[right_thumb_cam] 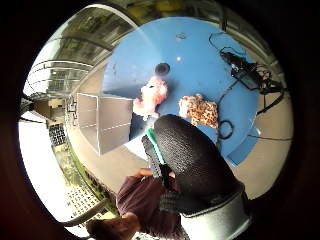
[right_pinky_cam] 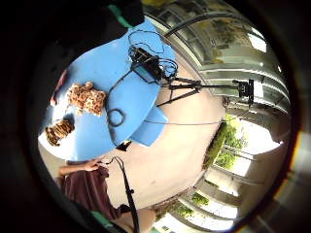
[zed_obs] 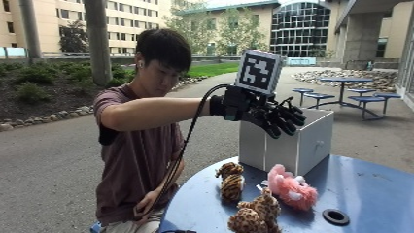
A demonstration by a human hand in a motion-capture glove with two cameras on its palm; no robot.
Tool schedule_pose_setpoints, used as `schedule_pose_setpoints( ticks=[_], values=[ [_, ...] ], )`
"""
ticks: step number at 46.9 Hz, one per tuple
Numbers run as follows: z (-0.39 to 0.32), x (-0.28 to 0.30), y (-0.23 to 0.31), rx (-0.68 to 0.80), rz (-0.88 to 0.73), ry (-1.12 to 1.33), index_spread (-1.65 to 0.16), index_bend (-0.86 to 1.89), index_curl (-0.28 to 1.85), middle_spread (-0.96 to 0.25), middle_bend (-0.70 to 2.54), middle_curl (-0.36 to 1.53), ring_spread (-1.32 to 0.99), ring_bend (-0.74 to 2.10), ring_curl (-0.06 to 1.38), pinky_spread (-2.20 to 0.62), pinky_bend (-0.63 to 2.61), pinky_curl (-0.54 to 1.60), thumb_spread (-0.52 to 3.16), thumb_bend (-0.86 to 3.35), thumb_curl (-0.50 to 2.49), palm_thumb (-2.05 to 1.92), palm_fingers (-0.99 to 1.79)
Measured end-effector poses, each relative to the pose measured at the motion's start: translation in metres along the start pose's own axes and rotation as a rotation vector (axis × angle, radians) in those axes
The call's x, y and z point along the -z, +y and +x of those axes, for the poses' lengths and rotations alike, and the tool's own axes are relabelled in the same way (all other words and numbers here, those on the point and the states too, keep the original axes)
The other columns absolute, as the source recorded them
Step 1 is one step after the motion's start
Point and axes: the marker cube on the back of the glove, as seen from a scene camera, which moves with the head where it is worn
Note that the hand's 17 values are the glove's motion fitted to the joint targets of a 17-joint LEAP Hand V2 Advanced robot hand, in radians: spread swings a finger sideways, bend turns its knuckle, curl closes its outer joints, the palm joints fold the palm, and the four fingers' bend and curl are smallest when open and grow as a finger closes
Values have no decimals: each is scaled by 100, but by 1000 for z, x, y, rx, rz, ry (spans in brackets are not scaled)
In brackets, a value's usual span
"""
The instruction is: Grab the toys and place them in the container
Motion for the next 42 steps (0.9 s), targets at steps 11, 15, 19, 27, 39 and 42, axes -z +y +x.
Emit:
schedule_pose_setpoints(
  ticks=[11,15,19,27,39,42],
  values=[
    [2,-57,-35,17,-65,-37,-13,3,2,4,14,6,4,46,12,2,91,27,93,-4,7,-6,-21],
    [2,-83,-44,28,-99,-21,-13,3,3,6,15,9,5,48,14,3,93,29,102,-4,9,-6,-23],
    [1,-108,-51,38,-125,-3,-14,4,5,6,16,11,5,48,15,3,94,30,107,-5,11,-6,-24],
    [-12,-185,-54,162,-232,-101,-14,3,6,7,17,16,4,50,17,3,94,31,112,-3,15,-3,-24],
    [-35,-263,-48,175,-110,-175,-11,-5,-2,6,49,29,-11,109,31,-14,105,32,129,24,29,44,54],
    [-37,-265,-47,138,8,-168,-11,10,0,1,70,35,-17,119,33,-26,101,28,133,36,35,64,96]
  ],
)
